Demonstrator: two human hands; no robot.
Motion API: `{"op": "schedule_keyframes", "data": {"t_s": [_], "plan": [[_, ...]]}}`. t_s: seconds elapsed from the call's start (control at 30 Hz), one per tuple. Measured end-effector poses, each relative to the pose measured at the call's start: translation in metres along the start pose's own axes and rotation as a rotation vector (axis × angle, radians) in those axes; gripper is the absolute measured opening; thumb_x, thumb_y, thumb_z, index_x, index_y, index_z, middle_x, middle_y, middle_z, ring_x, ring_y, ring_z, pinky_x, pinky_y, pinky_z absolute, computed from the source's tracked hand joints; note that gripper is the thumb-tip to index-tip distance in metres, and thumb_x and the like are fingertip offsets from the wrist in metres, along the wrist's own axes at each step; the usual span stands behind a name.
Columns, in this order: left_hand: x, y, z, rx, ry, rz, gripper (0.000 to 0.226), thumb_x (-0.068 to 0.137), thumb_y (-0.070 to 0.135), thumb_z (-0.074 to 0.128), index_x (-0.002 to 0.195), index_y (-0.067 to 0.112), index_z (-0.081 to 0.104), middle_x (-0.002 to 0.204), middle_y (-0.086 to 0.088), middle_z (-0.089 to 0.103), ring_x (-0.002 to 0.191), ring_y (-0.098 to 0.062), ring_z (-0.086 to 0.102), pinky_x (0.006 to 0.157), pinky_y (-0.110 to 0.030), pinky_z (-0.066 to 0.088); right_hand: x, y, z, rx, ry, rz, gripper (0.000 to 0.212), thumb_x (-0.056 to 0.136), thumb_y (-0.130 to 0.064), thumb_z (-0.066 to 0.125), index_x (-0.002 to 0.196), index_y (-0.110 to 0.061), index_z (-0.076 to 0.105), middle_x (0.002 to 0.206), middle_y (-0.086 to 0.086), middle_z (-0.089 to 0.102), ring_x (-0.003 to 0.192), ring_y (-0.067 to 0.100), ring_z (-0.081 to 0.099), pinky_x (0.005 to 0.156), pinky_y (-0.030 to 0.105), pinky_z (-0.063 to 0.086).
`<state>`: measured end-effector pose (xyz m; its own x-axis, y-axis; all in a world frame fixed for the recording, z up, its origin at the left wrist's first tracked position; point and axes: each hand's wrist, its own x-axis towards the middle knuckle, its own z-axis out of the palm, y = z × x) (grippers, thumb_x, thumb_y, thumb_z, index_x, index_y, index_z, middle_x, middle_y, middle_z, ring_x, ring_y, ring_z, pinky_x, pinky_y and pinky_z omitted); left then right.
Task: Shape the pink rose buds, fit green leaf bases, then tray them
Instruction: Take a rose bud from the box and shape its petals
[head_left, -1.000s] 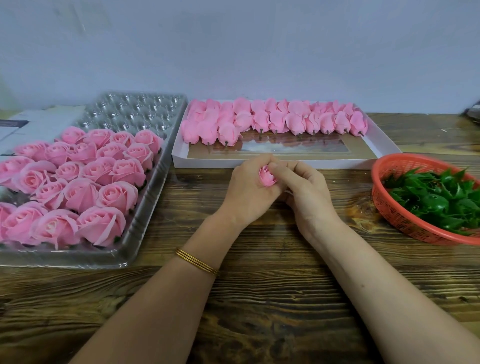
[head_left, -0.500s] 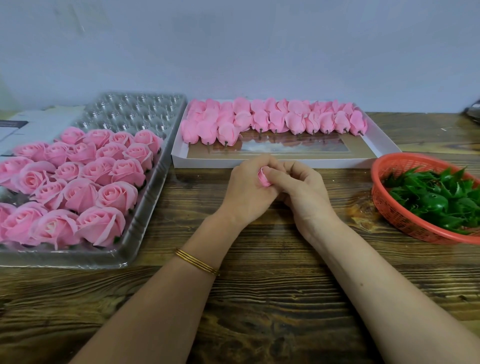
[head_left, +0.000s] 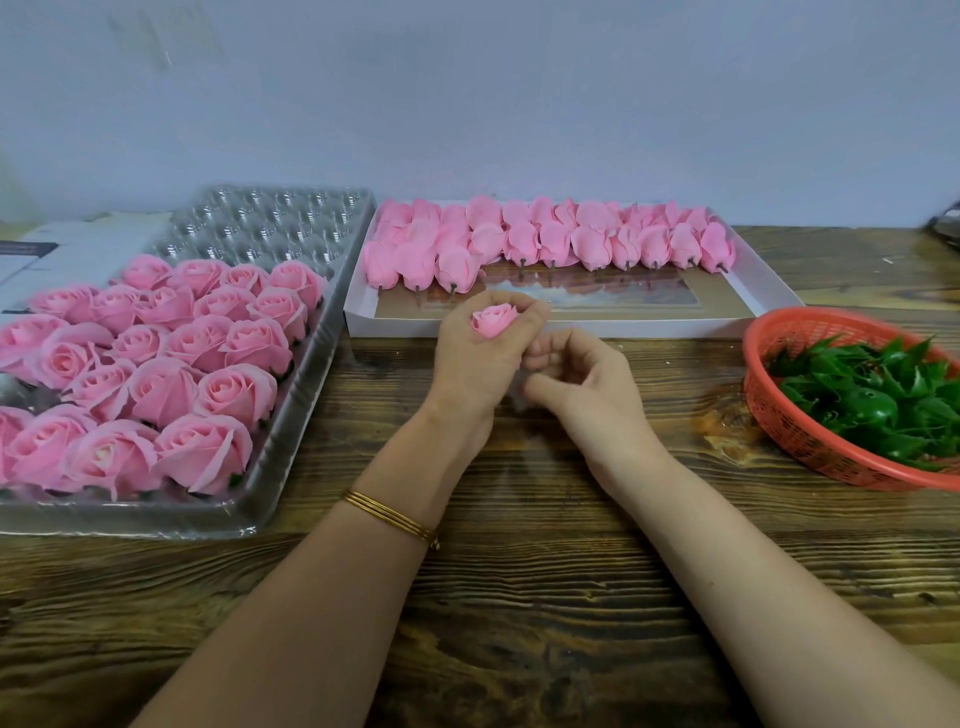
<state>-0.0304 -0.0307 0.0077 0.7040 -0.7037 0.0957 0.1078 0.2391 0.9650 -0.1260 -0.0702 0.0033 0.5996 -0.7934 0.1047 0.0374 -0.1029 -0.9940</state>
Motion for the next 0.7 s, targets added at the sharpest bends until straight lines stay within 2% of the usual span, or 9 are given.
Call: {"op": "schedule_keyframes", "data": {"t_s": [0.13, 0.27, 0.37, 0.5, 0.6, 0.7], "plan": [[-0.004, 0.004, 0.004, -0.089, -0.002, -0.077, 0.016, 0.09, 0.003, 0.067, 0.079, 0.013, 0.06, 0.048, 0.003, 0.052, 0.046, -0.011, 0.046, 0.045, -0.02, 0.045, 0.001, 0.009, 0.004, -0.186, -0.005, -0.106, 0.031, 0.071, -0.003, 0.081, 0.081, -0.022, 0.058, 0.068, -0.011, 0.061, 0.061, 0.003, 0.053, 0.062, 0.019, 0.044], [-0.007, 0.006, 0.006, -0.109, -0.044, -0.093, 0.013, 0.09, 0.002, 0.065, 0.082, 0.011, 0.06, 0.049, 0.002, 0.052, 0.044, -0.01, 0.047, 0.045, -0.02, 0.044, 0.002, 0.014, 0.005, -0.252, 0.069, -0.16, 0.025, 0.061, -0.027, 0.077, 0.074, -0.027, 0.056, 0.062, -0.014, 0.059, 0.058, 0.002, 0.052, 0.06, 0.021, 0.043], [-0.007, 0.007, 0.006, -0.107, -0.071, -0.099, 0.012, 0.091, 0.002, 0.065, 0.084, 0.011, 0.06, 0.049, 0.002, 0.052, 0.044, -0.009, 0.049, 0.046, -0.02, 0.045, 0.003, 0.015, 0.005, -0.272, 0.085, -0.162, 0.022, 0.058, -0.032, 0.074, 0.07, -0.027, 0.056, 0.059, -0.017, 0.059, 0.055, 0.001, 0.051, 0.059, 0.022, 0.042], [-0.005, 0.007, 0.005, -0.121, -0.103, -0.128, 0.013, 0.09, 0.002, 0.065, 0.082, 0.012, 0.061, 0.05, 0.001, 0.053, 0.044, -0.008, 0.051, 0.047, -0.021, 0.048, 0.005, 0.014, 0.001, -0.196, 0.046, -0.145, 0.019, 0.06, -0.024, 0.077, 0.068, -0.026, 0.059, 0.055, -0.019, 0.058, 0.053, -0.002, 0.049, 0.056, 0.017, 0.042], [-0.003, 0.007, 0.002, -0.136, -0.155, -0.142, 0.013, 0.091, 0.002, 0.064, 0.082, 0.012, 0.062, 0.052, 0.001, 0.053, 0.045, -0.008, 0.051, 0.046, -0.02, 0.049, 0.005, 0.012, 0.0, -0.119, -0.013, -0.149, 0.026, 0.068, -0.006, 0.081, 0.068, -0.023, 0.062, 0.053, -0.017, 0.056, 0.053, -0.002, 0.047, 0.056, 0.013, 0.042], [-0.002, 0.007, -0.001, -0.127, -0.217, -0.15, 0.012, 0.091, 0.003, 0.064, 0.084, 0.013, 0.064, 0.055, 0.001, 0.052, 0.049, -0.008, 0.052, 0.049, -0.021, 0.049, 0.004, 0.009, -0.003, -0.054, -0.072, -0.134, 0.026, 0.075, 0.005, 0.075, 0.069, -0.017, 0.064, 0.056, -0.014, 0.054, 0.057, 0.002, 0.046, 0.059, 0.012, 0.042]]}}
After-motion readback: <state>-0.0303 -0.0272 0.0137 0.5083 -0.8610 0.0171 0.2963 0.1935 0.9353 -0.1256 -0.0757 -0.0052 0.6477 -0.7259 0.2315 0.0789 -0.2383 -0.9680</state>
